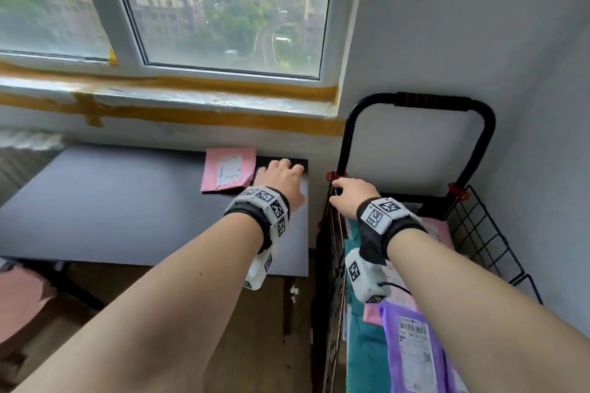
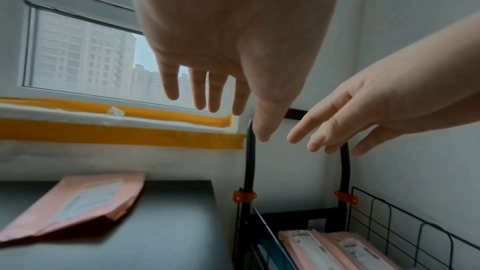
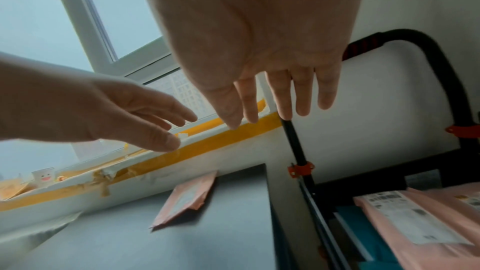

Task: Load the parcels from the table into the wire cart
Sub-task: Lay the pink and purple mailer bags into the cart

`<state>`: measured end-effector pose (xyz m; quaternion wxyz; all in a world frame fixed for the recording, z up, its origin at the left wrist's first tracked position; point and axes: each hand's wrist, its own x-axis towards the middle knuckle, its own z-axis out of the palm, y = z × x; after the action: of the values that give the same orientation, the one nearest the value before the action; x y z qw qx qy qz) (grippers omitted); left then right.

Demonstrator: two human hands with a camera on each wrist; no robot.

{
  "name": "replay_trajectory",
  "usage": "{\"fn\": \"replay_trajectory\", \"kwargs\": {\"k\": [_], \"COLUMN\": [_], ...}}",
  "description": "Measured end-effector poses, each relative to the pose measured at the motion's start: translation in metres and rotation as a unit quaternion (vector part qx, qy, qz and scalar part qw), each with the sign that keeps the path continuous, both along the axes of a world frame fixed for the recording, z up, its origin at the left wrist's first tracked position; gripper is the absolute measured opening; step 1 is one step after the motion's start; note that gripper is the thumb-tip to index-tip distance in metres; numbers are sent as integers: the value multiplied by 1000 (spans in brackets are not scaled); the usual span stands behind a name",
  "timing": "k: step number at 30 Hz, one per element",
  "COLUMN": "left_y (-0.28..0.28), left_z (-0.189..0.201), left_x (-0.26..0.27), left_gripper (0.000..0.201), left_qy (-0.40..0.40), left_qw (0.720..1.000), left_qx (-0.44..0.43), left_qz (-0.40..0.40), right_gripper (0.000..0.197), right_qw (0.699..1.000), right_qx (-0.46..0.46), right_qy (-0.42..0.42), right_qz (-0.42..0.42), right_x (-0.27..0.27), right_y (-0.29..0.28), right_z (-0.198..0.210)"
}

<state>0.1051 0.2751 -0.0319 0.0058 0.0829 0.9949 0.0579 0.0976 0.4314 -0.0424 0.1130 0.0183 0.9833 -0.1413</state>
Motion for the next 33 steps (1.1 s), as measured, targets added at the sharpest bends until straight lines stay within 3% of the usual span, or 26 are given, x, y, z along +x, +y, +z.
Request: {"fn": "replay_trajectory", "kwargs": {"k": [7, 17, 26, 33], "left_y": [-109, -190, -232, -230], "left_z": [1, -26, -79, -120], "left_x": [2, -31, -131, -214], "left_gripper": [54, 52, 56, 55], "left_qy": [-10, -58, -136, -217], "left_qw": [1000, 995, 984, 965], "left_qx": [-21, -23, -38, 15], "left_qz": [18, 74, 111, 149], "right_gripper": [52, 50, 39, 35], "right_qw": [1000, 999, 993, 986], "right_qx": [-5, 14, 3, -24], "right_qy": [-3, -31, -101, -167], "right_qz": [11, 41, 53, 9], "right_x": [-5, -46, -151, -238], "right_y": [-112, -184, -215, -215], "right_z": [2, -16, -70, -107]}}
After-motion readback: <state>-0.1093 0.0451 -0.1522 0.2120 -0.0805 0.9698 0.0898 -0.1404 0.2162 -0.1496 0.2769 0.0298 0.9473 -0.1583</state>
